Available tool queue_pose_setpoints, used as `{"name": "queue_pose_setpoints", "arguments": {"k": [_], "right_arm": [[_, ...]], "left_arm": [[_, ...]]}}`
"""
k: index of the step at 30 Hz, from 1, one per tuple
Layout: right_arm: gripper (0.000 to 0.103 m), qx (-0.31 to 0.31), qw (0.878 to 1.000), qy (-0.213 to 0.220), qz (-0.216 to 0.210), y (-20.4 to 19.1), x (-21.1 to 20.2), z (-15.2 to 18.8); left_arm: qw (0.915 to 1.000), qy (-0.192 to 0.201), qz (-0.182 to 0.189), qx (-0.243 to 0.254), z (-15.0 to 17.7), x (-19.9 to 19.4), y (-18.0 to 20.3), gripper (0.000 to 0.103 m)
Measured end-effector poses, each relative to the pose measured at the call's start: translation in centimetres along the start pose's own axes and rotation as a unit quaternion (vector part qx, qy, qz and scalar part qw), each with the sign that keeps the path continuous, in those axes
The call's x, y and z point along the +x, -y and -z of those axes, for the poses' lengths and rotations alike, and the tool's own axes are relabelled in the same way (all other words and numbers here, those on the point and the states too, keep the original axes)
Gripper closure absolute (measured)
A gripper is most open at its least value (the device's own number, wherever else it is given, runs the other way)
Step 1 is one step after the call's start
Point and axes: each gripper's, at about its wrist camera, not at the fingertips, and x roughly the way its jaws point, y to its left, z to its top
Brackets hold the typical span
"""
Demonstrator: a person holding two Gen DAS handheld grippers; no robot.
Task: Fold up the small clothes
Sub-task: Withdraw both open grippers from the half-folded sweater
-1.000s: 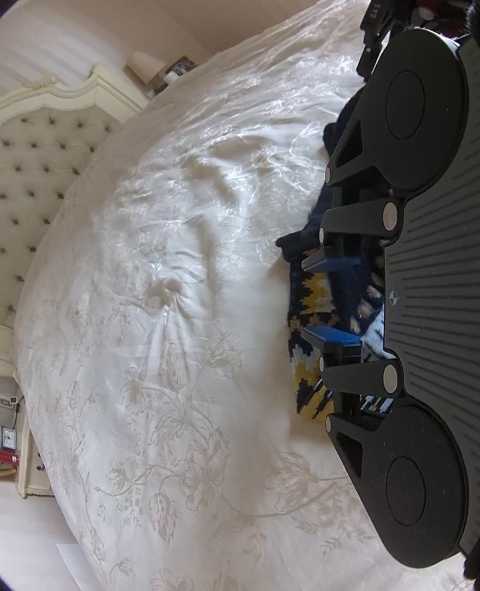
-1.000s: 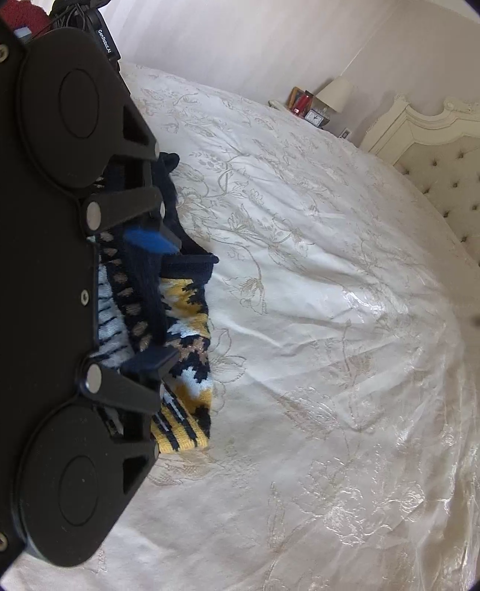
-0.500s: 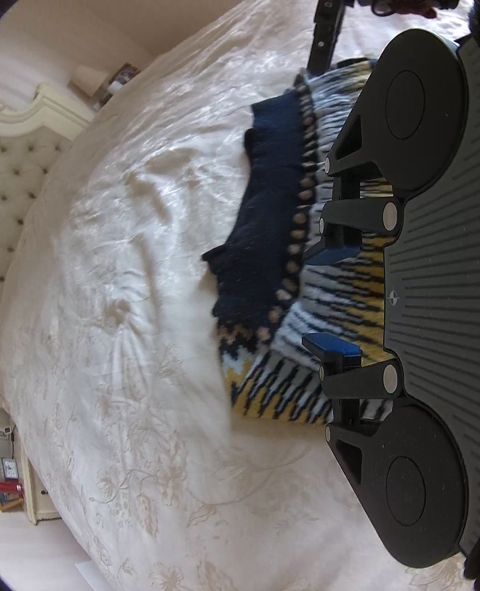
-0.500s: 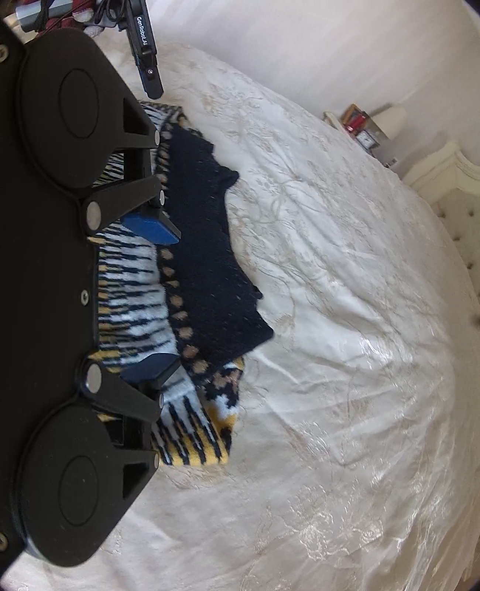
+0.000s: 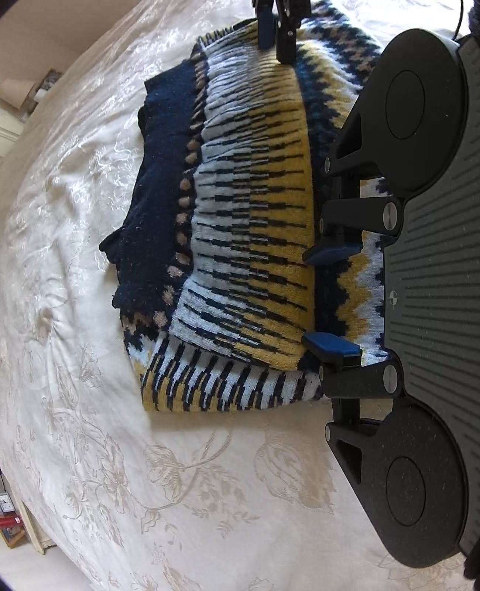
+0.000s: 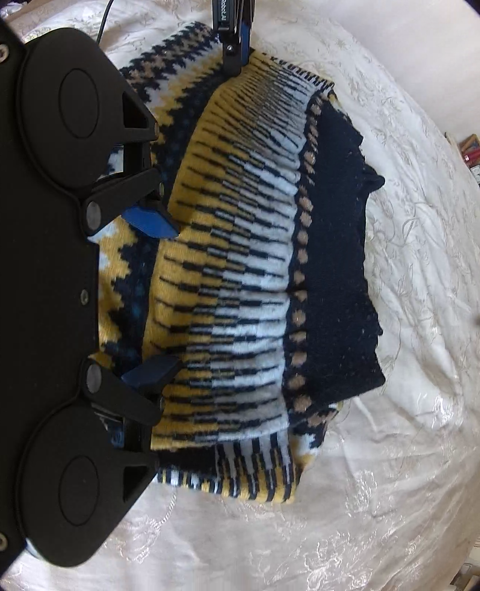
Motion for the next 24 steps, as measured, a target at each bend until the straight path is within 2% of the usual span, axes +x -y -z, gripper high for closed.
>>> {"name": "queue_pose_setpoints", "arguments": {"k": [9, 15, 18, 20, 24], "right_arm": [[0.032, 0.007, 0.999, 0.0, 0.032, 0.5, -0.5, 0.4], [0.032, 0.032, 0.998, -0.002, 0.051, 1.2, -1.7, 1.7], [0.032, 0.025, 0.998, -0.009, 0.061, 1.1, -2.3, 2.3], [0.031, 0.022, 0.997, -0.013, 0.071, 0.9, -2.6, 2.8], [0.027, 0.06, 0.995, -0.004, 0.082, 1.3, -4.5, 4.7]], "left_arm": [[0.9999, -0.003, -0.016, 0.002, 0.3, -0.4, 0.6, 0.064], [0.9993, -0.02, -0.03, 0.01, 2.5, -1.3, 0.0, 0.064], [0.9985, -0.028, -0.046, 0.008, 3.6, -1.7, -0.6, 0.061], [0.9977, -0.036, -0.057, -0.008, 4.0, -1.9, -1.2, 0.051], [0.9959, -0.037, -0.049, -0.067, 5.2, -3.2, -3.0, 0.049]]}}
